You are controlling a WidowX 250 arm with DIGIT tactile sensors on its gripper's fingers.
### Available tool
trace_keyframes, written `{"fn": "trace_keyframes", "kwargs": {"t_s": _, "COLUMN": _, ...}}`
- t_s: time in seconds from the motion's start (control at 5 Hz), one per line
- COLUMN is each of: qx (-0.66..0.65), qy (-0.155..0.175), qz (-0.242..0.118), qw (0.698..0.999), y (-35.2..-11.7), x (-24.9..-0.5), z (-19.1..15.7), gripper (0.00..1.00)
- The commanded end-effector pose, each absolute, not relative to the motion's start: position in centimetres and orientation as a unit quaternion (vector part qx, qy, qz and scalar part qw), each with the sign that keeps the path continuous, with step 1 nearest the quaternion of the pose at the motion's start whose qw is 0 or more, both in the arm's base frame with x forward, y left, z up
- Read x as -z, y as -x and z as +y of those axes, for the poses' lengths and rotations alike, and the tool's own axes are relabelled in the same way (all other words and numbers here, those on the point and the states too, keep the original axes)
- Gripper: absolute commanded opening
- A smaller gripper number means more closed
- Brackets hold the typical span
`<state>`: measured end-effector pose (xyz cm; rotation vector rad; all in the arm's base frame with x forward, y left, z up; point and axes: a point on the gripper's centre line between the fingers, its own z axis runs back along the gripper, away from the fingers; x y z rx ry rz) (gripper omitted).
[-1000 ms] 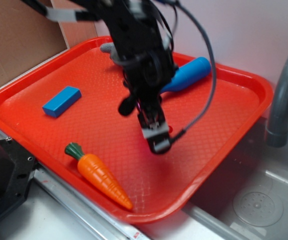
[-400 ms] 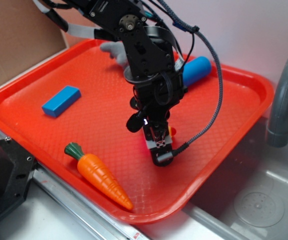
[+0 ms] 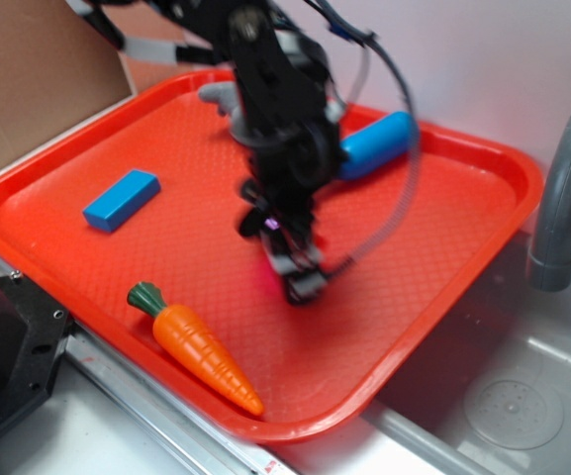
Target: Grab the yellow duck.
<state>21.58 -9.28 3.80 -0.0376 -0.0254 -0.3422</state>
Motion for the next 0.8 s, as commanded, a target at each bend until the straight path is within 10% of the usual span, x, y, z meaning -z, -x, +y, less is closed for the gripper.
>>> {"fn": "trace_keyframes", "kwargs": {"t_s": 0.0, "qx": -0.012, "qy": 0.078, "qz": -0.063, "qw": 0.995, "y": -19.8, "x": -14.2, "z": -2.8, "gripper": 0.0}}
{"fn": "trace_keyframes", "kwargs": {"t_s": 0.6, "qx": -0.121, "qy": 0.053, "qz": -0.084, "qw": 0.988, "y": -16.7, "x": -18.6, "z": 1.3, "gripper": 0.0}}
